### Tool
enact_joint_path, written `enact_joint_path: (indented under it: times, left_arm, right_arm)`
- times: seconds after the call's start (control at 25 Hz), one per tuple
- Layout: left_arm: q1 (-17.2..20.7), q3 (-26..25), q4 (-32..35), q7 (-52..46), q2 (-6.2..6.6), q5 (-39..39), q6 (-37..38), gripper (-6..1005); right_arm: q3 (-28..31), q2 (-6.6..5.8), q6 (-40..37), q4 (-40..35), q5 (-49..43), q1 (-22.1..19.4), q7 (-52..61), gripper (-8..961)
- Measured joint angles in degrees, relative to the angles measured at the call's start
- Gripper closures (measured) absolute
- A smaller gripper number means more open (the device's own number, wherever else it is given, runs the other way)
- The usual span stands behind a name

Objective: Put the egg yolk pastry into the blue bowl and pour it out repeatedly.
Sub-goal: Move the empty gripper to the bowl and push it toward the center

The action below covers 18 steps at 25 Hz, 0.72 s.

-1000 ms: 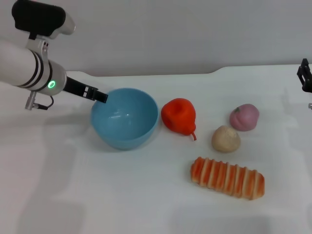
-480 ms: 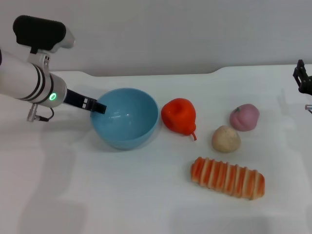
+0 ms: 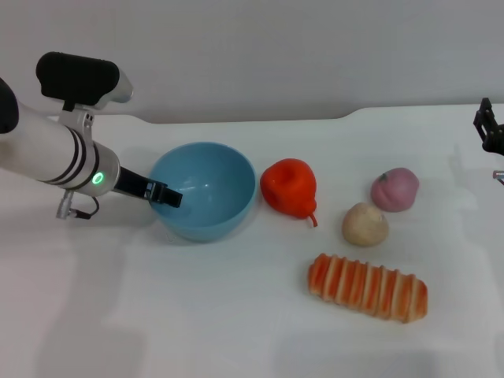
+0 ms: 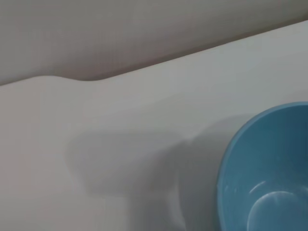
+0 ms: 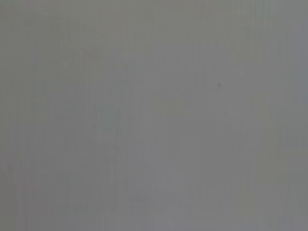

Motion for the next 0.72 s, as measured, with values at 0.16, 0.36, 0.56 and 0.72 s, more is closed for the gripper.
enact_joint_path:
  times: [0.16, 0.36, 0.56, 0.72]
  left_arm:
    - [-0.1, 0.4, 1.1, 0.0, -0.09, -2.0, 1.5, 186]
    - [0.0, 0.7, 1.2, 0.1, -0.21, -2.7, 2.7, 187]
    - [0.3, 1.2, 1.2, 0.6, -0.29, -3.4, 3.9, 187]
    - [0.3, 3.5, 1.3, 0.8, -0.29, -3.5, 4.3, 221]
  right_arm:
    - [0.0, 0.00, 0.0, 0.0, 0.0, 0.0, 0.0, 301]
    - [0.0, 0.00, 0.0, 0.1, 0.0, 0.0, 0.0, 301]
    - [0.0, 0.00, 0.0, 0.3, 0.0, 0.0, 0.0, 302]
    - [0.0, 0.00, 0.0, 0.4, 0.0, 0.1, 0.0, 302]
